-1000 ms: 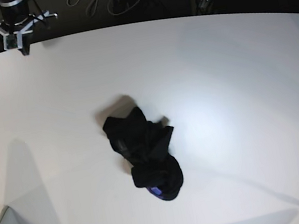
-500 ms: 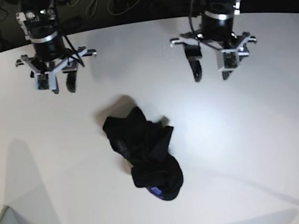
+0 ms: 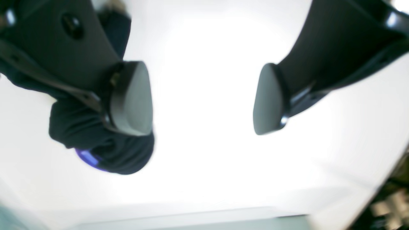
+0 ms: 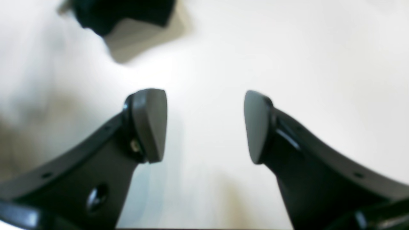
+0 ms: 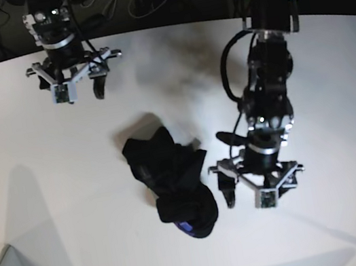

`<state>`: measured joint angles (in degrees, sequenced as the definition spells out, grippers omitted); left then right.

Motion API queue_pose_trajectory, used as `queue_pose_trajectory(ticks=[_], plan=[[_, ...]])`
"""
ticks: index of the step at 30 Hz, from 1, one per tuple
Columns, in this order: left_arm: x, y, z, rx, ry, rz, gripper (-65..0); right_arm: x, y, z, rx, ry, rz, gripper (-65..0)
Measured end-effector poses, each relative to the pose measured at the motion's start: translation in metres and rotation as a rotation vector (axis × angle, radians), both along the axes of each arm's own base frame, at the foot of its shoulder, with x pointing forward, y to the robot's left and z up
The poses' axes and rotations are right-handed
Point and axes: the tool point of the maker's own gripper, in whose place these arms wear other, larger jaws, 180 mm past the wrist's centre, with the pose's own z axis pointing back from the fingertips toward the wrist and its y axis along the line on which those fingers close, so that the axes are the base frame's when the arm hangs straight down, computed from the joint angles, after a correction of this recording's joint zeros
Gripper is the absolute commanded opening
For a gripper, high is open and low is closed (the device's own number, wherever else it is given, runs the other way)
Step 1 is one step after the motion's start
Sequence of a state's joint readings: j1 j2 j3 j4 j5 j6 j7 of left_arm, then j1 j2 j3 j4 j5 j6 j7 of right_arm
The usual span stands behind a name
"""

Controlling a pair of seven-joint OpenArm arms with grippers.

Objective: Layout the t-shirt on the table in an organized manner, then fold the t-shirt properly
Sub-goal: 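Move both grippers toward the crumpled black t-shirt, left gripper descending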

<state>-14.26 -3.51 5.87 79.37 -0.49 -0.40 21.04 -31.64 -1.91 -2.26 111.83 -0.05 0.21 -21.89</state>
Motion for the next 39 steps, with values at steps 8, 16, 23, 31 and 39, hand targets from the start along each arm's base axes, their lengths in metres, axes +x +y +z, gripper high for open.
queue_pose_trajectory(ticks=[8, 16, 23, 31, 39], plan=[[0.041, -0.043, -0.036, 0.006, 0.003, -0.079, -17.4, 0.001, 0.000, 0.000, 0.002, -0.003, -0.001, -26.5], [0.046, -0.046, -0.073, -0.003, 0.040, -0.066, -17.7, 0.003, 0.001, 0.001, 0.002, -0.007, -0.001, -26.5], [0.040, -0.064, -0.082, -0.027, 0.035, -0.087, -32.5, 0.003, 0.001, 0.002, 0.002, -0.008, -0.001, -26.5], [0.033, -0.086, -0.086, -0.015, 0.047, -0.139, -64.1, 0.003, 0.000, 0.002, 0.002, -0.008, -0.001, -26.5], [0.026, -0.086, -0.016, -0.086, -0.020, -0.113, -64.7, 0.004, 0.001, 0.003, 0.001, -0.012, 0.003, -26.5]])
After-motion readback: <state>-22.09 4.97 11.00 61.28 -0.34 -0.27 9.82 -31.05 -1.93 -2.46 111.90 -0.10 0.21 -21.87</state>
